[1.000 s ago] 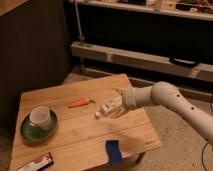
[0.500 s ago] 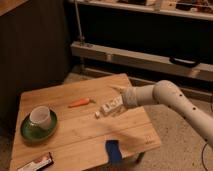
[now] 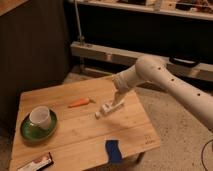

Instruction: Stand the bottle upright

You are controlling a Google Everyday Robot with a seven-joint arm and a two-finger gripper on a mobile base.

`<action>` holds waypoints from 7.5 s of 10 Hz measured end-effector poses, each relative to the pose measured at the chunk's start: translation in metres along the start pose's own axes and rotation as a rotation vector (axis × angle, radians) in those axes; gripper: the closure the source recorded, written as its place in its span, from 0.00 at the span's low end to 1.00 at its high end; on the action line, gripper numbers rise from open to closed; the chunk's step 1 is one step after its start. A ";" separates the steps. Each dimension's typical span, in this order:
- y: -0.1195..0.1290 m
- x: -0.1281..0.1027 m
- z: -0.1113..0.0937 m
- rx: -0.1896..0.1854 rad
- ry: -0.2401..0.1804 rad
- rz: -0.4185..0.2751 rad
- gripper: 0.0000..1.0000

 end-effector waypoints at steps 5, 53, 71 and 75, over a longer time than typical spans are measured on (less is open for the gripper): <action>0.014 -0.002 0.047 -0.140 0.051 -0.064 0.20; 0.076 0.040 0.200 -0.376 0.151 0.072 0.49; 0.080 0.039 0.212 -0.444 0.141 0.039 0.63; 0.080 0.040 0.212 -0.447 0.140 0.040 0.70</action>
